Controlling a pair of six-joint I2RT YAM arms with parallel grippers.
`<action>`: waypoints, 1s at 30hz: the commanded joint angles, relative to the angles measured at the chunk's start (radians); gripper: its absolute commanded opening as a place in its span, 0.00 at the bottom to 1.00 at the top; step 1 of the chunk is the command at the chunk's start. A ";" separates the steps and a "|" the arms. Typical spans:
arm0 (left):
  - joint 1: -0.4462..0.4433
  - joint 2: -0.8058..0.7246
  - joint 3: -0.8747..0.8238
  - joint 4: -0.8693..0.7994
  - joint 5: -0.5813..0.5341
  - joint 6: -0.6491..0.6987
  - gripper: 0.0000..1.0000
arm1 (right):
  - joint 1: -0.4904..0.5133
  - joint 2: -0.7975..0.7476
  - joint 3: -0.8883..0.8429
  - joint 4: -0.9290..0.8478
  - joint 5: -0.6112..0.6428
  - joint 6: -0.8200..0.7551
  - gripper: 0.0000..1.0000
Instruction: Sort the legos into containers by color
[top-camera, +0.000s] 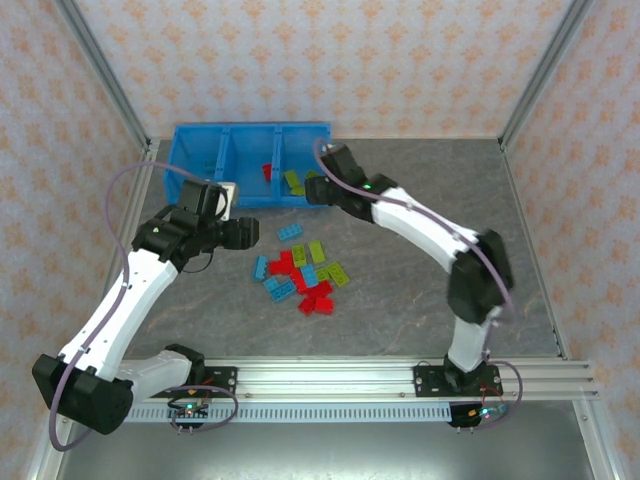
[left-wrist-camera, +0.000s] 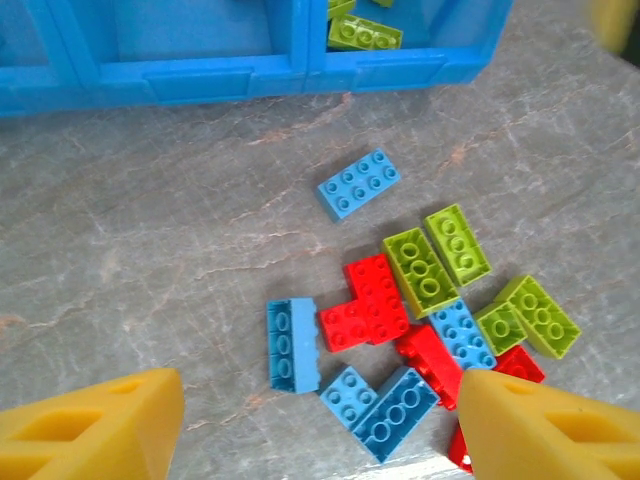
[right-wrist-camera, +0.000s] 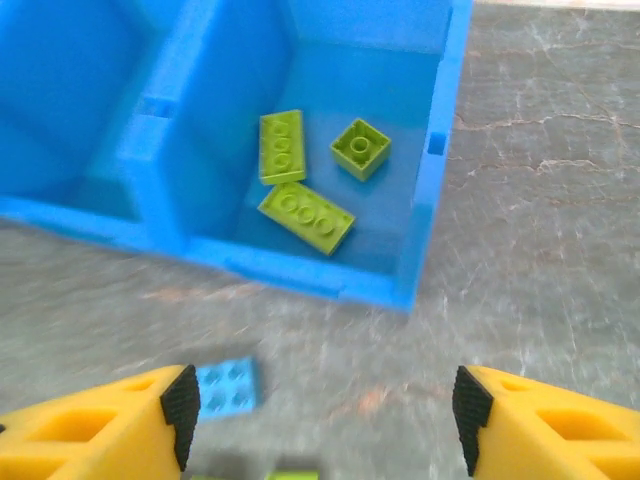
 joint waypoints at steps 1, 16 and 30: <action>-0.035 -0.021 -0.062 0.102 0.063 -0.131 0.73 | 0.008 -0.229 -0.213 0.104 -0.134 0.060 0.73; -0.267 0.290 -0.162 0.203 -0.222 -0.294 0.54 | 0.028 -0.607 -0.619 0.114 -0.140 0.213 0.78; -0.216 0.456 -0.186 0.200 -0.356 -0.325 0.49 | 0.032 -0.497 -0.541 0.106 -0.170 0.199 0.78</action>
